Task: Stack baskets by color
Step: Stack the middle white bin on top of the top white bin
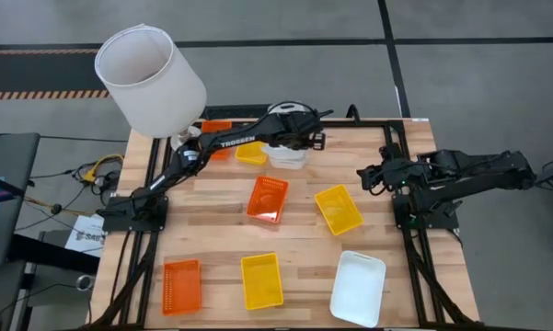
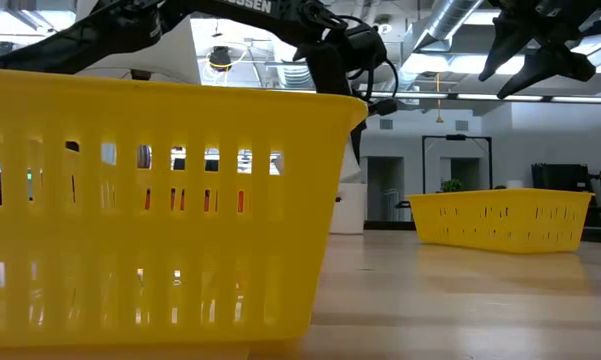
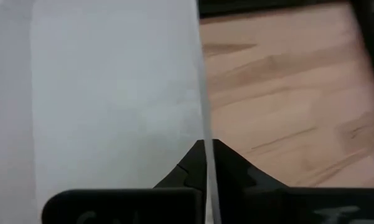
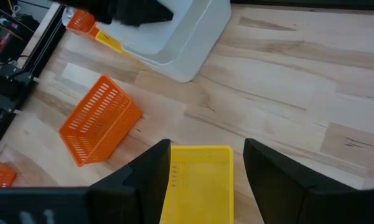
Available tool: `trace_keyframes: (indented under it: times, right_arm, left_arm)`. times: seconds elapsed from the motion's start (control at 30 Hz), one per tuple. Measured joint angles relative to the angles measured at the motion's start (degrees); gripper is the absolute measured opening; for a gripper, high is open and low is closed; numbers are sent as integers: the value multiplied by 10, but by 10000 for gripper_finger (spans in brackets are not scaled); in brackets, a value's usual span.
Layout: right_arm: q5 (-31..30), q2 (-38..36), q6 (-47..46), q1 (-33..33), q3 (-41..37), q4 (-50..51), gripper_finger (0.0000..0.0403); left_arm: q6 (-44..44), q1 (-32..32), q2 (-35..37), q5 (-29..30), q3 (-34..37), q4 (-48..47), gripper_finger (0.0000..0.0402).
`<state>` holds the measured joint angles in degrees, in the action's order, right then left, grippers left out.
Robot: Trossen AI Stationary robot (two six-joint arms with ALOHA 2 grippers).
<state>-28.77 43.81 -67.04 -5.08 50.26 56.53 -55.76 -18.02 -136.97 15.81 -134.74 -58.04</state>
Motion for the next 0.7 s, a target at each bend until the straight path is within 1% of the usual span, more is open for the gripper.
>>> trace_keyframes:
  times: [0.27, 0.47, 0.63, 0.7]
  right_arm:
    - [-2, 0, 1, 0, 0, 0, 225]
    - [-4, 0, 2, 0, 0, 0, 225]
    - [-9, 0, 2, 0, 0, 0, 225]
    - [-9, 0, 2, 0, 0, 0, 225]
  left_arm:
    - [20, 6, 0, 10, 0, -15, 0]
    - [32, 11, -11, -2, 0, -18, 0]
    - [52, 16, -29, -37, 0, -37, 0]
    - [45, 20, -32, -30, 1, -47, 0]
